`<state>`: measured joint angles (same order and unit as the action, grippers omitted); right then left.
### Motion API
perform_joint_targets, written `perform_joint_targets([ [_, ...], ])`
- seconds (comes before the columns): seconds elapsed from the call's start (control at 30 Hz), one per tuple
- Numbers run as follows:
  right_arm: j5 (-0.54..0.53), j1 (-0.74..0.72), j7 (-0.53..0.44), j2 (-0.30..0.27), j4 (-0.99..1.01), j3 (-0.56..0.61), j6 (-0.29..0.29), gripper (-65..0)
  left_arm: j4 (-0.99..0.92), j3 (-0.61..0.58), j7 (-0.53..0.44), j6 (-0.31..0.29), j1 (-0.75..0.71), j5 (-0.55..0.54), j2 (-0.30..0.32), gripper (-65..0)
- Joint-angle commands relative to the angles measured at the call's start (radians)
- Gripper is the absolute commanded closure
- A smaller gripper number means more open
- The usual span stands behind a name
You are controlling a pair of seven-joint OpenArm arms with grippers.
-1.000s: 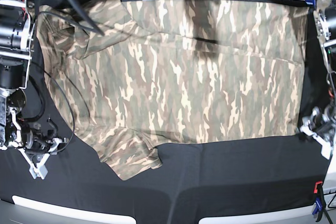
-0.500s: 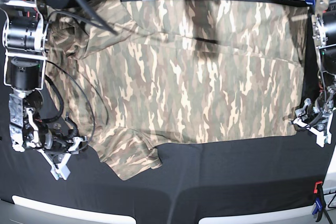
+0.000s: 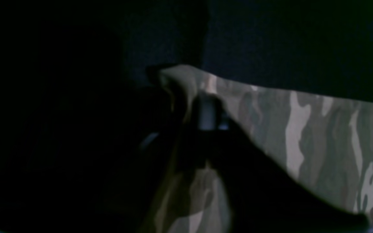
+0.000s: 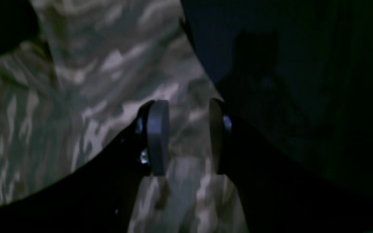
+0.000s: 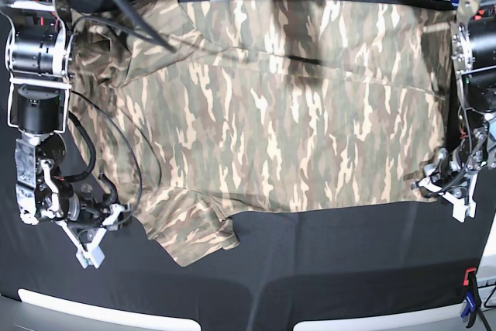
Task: Layout the t-shirt on the table in an organized manner, then fold the t-shirt properly
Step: 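Move both grippers to the shirt's hem corners and grasp them, then fold the hem up over the collar with both grippers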
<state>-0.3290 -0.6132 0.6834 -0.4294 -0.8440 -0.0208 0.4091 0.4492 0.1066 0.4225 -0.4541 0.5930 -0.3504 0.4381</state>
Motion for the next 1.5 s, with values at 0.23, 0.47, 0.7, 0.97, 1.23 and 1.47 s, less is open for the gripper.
perform_joint_targets([
  [0.23, 0.013, -0.039, -0.223, -0.013, -0.015, -0.005, 0.010, -20.2, 0.008, 0.001, -0.026, -0.006, 0.021, 0.002, 0.008, 0.0],
  [0.47, 0.042, -0.077, -0.224, -0.014, 0.037, 0.040, 0.010, -36.3, 0.008, 0.001, -0.027, -0.006, 0.022, 0.002, 0.004, 0.0],
  [0.7, 0.146, -0.259, -0.225, -0.008, 0.379, 0.229, 0.002, -37.5, 0.008, 0.001, -0.027, -0.006, 0.021, 0.002, -0.020, 0.0],
  [0.97, 0.223, -0.314, -0.244, -0.014, 0.589, 0.258, 0.003, -37.5, 0.008, 0.001, -0.028, -0.006, 0.019, 0.002, -0.023, 0.0],
  [1.23, 0.217, -0.295, -0.191, -0.013, 0.590, 0.258, 0.026, -37.3, 0.008, 0.001, -0.035, -0.006, 0.019, 0.002, -0.023, 0.0],
  [1.47, 0.120, -0.266, -0.119, -0.010, 0.590, 0.258, 0.113, -32.6, 0.008, 0.001, -0.035, -0.006, 0.019, 0.002, -0.023, 0.0],
])
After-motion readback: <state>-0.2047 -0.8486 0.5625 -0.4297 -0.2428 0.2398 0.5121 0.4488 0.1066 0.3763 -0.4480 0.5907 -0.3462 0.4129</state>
